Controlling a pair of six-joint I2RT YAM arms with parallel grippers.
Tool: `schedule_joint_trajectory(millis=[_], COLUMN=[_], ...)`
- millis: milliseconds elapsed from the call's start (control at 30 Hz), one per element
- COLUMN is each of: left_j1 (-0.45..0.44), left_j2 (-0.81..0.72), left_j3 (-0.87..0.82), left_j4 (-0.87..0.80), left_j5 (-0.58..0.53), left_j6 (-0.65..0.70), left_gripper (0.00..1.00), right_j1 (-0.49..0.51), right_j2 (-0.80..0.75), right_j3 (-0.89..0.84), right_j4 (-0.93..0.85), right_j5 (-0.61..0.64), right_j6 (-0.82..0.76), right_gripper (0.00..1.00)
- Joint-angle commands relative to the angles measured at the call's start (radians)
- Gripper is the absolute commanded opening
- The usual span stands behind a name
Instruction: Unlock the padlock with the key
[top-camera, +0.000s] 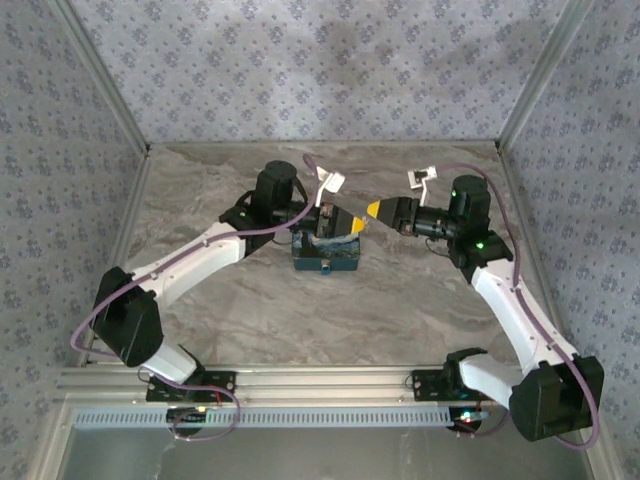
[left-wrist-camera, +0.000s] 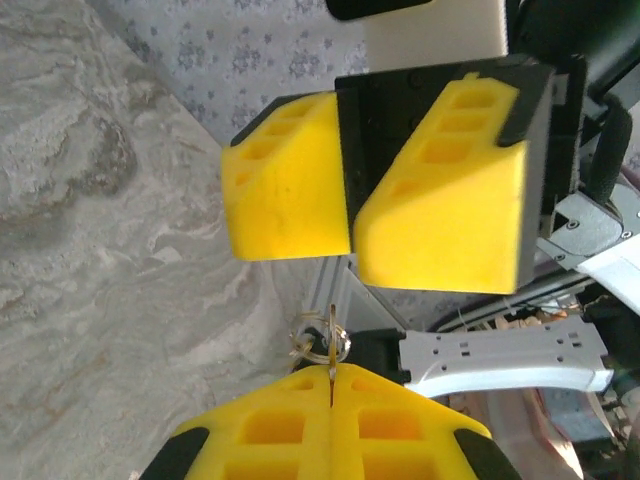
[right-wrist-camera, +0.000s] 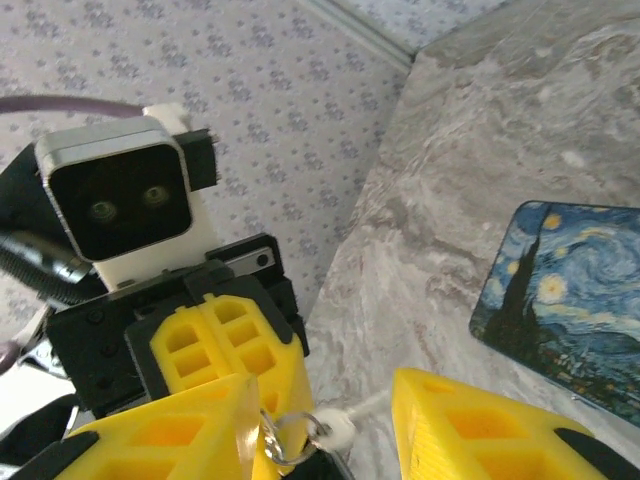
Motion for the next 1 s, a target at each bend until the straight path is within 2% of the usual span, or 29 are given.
schedule_joint_trajectory(millis=[0,300,467,700,833,900,967], left_j1=[0.002,0.006,0.013,0.015,0.021,0.032,0.049], left_j2=[-0.043,-0.058,-0.061,-0.058,-0.066,-0.080,-0.104], left_j3=[0.034,0.022,0.022,0.028,0.028,0.012,-0.024], left_j4=[-0.063,-0.036,-0.034,-0.037,-0.040,-0.021,0.026], left_j5=[0.056,0.058,0.062,0.076,0.067,0.049,0.016], left_j6=[0.049,0.047,0.044,0.044,0.042,0.025,-0.008], left_gripper=[0.00,0.00,0.00,0.00,0.00,0.08,0.26], right_j1=[0.026,0.049,0.065,0.090,0.089,0.083,0.078], right_j2=[-0.024,-0.022,-0.030,-0.027,-0.036,-0.049,-0.062], right_j3=[0.020,0.022,0.020,0.041,0.052,0.045,0.035], right_j4=[0.044,0.004,0.008,-0.038,-0.086,-0.087,-0.068], right_j5=[-0.066,-0.086,-0.112,-0.119,-0.073,-0.026,0.017], right_j6=[-0.019,-0.056,-0.069,-0.124,-0.180,-0.187,-0.177], right_gripper=[0.39,0.39,0.28,0.01,0.00,0.00,0.00])
